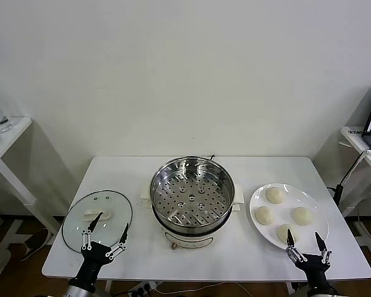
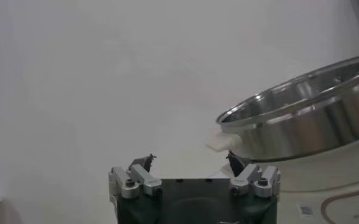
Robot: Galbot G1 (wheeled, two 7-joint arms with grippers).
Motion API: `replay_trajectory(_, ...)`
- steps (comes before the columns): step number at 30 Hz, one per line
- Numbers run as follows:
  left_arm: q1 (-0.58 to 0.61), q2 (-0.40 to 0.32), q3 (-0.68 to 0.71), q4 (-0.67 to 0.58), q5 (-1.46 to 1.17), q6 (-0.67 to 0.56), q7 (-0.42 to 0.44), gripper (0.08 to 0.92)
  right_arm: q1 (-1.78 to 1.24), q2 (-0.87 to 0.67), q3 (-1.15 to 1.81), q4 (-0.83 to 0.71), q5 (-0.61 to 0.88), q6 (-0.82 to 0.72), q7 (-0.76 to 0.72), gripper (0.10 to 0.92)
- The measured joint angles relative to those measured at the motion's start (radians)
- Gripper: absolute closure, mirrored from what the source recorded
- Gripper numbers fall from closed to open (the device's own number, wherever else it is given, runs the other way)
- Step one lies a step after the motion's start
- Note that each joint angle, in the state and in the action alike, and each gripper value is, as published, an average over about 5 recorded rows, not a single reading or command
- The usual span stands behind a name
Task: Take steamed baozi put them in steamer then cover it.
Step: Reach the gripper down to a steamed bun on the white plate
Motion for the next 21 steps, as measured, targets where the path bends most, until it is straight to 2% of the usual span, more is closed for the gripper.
replay_trajectory(6,0.004,-0.003,0.006,-0.014,0.001,0.0,0.0,0.177,0.145,-0.08,-0.027,-0.039,0.059,-0.091,0.018,0.203)
replay_trajectory(13,0.014,-0.013,0.009,-0.032,0.007,-0.002,-0.001,0.177,0.445,-0.222,-0.158,-0.165,0.164,-0.201,-0.012,0.203)
replay_trajectory(17,0.019,-0.02,0.006,-0.038,0.009,-0.003,-0.005,0.177,0.635,-0.306,-0.283,-0.27,0.197,-0.245,-0.104,0.203)
replay_trajectory(21,0.023,-0.026,0.005,-0.04,0.015,-0.003,-0.011,0.177,0.831,-0.382,-0.444,-0.388,0.186,-0.275,-0.271,0.203)
